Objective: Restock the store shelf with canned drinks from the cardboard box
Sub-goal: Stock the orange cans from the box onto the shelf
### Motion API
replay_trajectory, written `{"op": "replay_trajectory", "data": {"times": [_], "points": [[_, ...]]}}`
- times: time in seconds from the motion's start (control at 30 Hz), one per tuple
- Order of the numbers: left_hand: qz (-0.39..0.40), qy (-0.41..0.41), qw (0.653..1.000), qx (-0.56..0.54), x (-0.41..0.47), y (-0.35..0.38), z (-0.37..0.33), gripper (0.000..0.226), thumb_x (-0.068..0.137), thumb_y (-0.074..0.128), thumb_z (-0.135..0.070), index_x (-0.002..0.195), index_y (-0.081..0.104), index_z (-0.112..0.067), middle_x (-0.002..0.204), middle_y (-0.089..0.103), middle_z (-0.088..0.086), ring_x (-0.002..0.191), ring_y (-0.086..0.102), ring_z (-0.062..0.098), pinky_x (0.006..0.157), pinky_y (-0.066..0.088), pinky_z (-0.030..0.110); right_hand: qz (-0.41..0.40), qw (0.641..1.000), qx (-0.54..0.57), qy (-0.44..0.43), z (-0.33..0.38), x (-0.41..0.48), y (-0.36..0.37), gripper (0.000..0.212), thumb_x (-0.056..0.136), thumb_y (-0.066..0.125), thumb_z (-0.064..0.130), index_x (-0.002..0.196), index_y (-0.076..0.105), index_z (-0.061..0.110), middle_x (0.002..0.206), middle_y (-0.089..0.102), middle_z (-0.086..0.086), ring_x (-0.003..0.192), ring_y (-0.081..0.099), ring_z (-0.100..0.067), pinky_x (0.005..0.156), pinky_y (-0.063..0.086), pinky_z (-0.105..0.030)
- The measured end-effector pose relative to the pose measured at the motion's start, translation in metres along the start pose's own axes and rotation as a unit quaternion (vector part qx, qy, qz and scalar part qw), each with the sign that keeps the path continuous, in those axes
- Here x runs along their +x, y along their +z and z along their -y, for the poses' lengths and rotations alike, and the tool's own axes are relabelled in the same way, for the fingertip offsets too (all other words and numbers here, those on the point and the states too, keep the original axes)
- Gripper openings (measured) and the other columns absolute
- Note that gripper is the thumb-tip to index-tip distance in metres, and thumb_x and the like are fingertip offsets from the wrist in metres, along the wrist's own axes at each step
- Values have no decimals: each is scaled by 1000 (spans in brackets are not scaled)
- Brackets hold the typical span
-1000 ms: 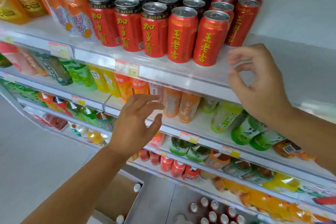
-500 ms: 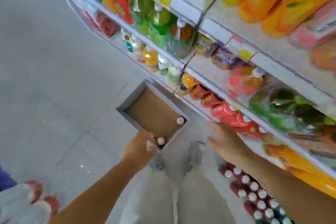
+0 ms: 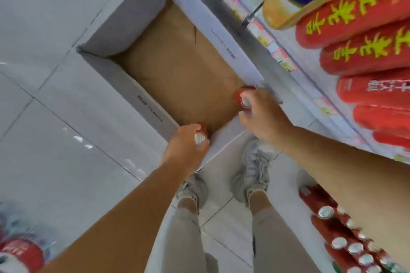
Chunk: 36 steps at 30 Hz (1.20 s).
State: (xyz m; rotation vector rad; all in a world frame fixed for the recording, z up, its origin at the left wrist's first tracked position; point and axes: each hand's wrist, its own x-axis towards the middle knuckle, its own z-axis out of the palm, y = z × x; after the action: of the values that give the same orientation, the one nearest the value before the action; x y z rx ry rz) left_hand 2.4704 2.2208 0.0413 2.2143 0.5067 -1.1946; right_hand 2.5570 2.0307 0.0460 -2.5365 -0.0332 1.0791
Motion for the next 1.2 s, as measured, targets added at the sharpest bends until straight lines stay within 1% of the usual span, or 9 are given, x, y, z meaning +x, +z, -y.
{"op": "replay_trajectory", "data": {"times": [0.1,0.27,0.4,0.57,0.67,0.8,0.93,1.03,1.2], "points": [[13,-49,998,29,39,33,10,60,94,51,-51,143,34,-21,139,43,7,123,49,30,102,43,48,26,993,-115,20,-15,43,28,65,85,65,24,143,36,19,143,36,-13,131,37,-35,101,37,-45],[48,-80,985,143,71,67,8,73,94,38,-65,147,17,-20,134,44,20,122,46,38,96,42,48,37,965,-259,32,-28,72,58,62,90,54,11,145,26,20,149,23,-15,127,30,-42,89,45,-48],[11,-56,972,227,85,74,16,69,91,44,-66,133,33,-13,127,48,17,117,46,32,95,41,41,28,953,-300,7,-37,87,65,56,91,50,7,142,29,12,142,32,-19,124,33,-40,84,46,-44],[-30,-42,984,171,84,68,18,64,84,62,-60,120,41,-11,118,51,12,105,56,29,81,46,36,41,949,-312,-5,-41,95,59,53,88,64,20,133,40,8,133,46,-17,119,47,-36,85,47,-43],[-32,-50,995,76,74,51,11,65,81,71,-53,124,40,-15,123,47,7,101,60,31,74,45,36,52,977,-208,7,-38,86,43,67,76,75,34,131,44,11,128,51,-15,113,54,-36,87,46,-40],[-80,-6,996,-38,41,11,-4,63,76,78,-42,126,44,-24,124,45,-1,95,59,24,75,50,32,1,1000,-5,30,-20,43,7,75,65,80,34,131,47,21,123,47,-6,110,54,-30,90,45,-37],[-133,48,987,-72,-22,-49,-34,61,71,81,-33,123,50,-32,122,45,-5,98,56,18,76,47,28,-50,994,96,15,16,-28,-55,72,60,80,26,124,48,25,111,39,0,94,54,-23,80,46,-33],[-158,87,979,-95,-89,-107,-66,61,68,82,-29,121,52,-37,119,45,-7,106,54,19,85,54,36,-92,984,155,4,55,-93,-117,71,59,79,21,122,48,27,112,39,2,94,53,-17,80,45,-33],[-202,213,950,-108,-232,-214,-138,65,62,82,-41,119,52,-33,110,53,-12,106,53,16,90,50,39,-183,956,230,-19,123,-228,-242,73,62,79,16,125,44,32,114,44,12,88,48,-4,69,37,-11]]}}
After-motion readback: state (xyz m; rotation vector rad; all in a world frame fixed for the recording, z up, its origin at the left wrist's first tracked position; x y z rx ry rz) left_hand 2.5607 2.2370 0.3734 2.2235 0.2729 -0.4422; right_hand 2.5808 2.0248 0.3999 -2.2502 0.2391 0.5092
